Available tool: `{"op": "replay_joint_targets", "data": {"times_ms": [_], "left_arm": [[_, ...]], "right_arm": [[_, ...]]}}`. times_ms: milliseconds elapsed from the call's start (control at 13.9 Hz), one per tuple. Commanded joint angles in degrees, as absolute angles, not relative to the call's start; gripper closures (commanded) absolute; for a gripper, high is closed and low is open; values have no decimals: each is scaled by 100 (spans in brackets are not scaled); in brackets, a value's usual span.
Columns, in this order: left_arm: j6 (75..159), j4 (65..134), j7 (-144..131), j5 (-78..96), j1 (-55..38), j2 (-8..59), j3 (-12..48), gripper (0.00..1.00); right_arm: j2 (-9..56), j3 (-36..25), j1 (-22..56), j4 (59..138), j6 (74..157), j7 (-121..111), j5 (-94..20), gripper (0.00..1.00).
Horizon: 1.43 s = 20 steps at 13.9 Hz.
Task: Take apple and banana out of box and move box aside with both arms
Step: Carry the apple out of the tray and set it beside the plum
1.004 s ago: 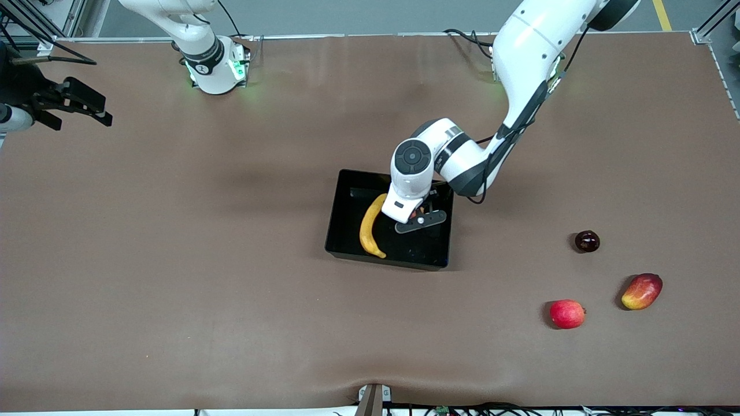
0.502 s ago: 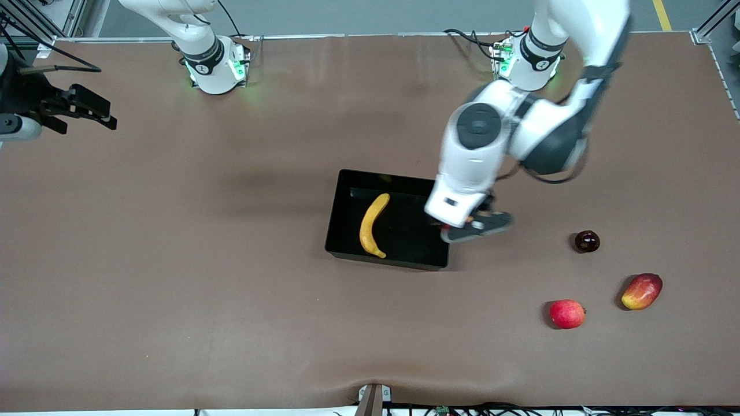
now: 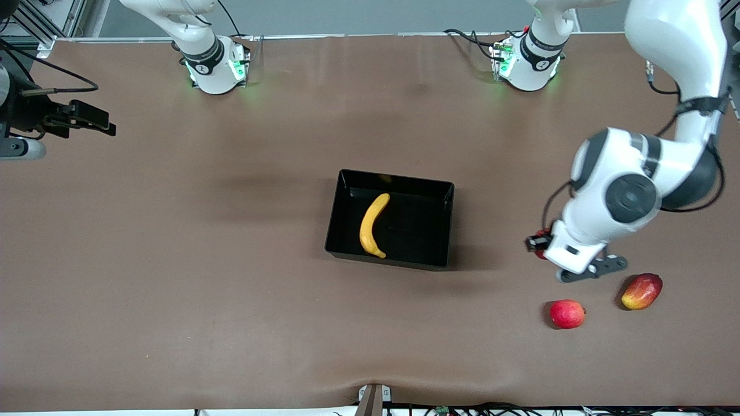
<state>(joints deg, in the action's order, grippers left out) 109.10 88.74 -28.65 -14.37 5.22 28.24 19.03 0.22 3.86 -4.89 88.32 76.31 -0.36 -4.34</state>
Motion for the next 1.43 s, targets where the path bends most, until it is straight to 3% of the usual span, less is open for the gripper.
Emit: {"op": "replay_joint_targets", "data": {"times_ms": [0, 502, 1076, 1148, 1220, 1291, 1363], "left_arm": [[11310, 9000, -2139, -1599, 991, 3101, 1951, 100], [12426, 8720, 252, -1934, 1950, 3918, 1916, 100], [13148, 8464, 519, -1934, 1934, 4658, 1661, 100], [13175, 8464, 519, -1934, 1934, 4676, 1661, 95], [13175, 8464, 519, -1934, 1942, 4676, 1652, 68], [13175, 8464, 536, -1951, 1951, 4641, 1661, 5], [13175, 8464, 554, -1960, 1960, 4580, 1661, 0]], "right_arm": [[44, 439, -571, 8701, 7523, -79, -519, 0], [53, 439, -853, 8719, 7559, -88, -466, 0], [421, 448, -879, 8710, 7725, -9, -439, 0], [474, 448, -870, 8710, 7891, -9, -474, 0], [527, 457, -844, 8727, 8040, -17, -475, 0], [640, 457, -783, 8719, 8094, -9, -475, 0], [763, 457, -704, 8719, 8156, -9, -457, 0]]}}
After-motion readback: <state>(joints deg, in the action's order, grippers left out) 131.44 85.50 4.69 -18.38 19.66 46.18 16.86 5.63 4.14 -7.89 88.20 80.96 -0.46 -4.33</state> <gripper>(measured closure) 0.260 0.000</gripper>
